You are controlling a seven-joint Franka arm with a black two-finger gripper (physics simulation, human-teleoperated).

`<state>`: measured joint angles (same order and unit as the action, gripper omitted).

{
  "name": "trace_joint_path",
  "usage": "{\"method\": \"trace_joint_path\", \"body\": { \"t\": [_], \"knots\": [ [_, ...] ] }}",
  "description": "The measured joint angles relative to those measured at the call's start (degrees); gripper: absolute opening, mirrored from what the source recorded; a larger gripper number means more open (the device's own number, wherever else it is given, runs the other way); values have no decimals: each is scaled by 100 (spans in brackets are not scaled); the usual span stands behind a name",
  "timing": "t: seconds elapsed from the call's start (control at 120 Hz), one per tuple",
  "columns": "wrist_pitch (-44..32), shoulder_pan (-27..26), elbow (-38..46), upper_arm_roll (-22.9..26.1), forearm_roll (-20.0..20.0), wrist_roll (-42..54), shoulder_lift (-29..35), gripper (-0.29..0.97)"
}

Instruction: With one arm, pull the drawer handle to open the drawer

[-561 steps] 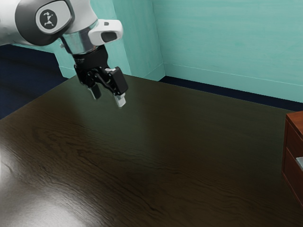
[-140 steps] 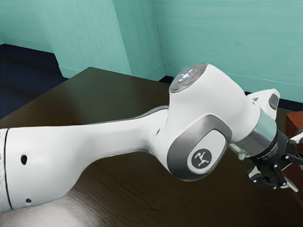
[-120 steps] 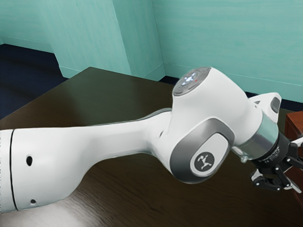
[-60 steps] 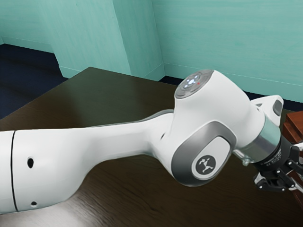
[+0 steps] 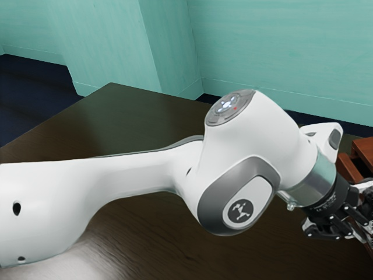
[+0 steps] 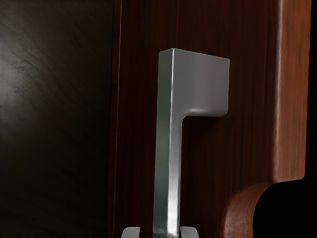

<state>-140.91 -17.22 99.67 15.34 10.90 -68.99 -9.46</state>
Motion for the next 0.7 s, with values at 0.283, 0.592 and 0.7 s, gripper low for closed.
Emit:
{"method": "trace_joint_path", "body": {
  "t": [0.283, 0.592, 0.7],
  "knots": [
    [8, 13, 242, -15, -2, 44, 224, 0],
    [31, 48, 474, -32, -4, 73, 431, 0],
    [35, 56, 545, -32, -3, 80, 502, 0]
  ]
}}
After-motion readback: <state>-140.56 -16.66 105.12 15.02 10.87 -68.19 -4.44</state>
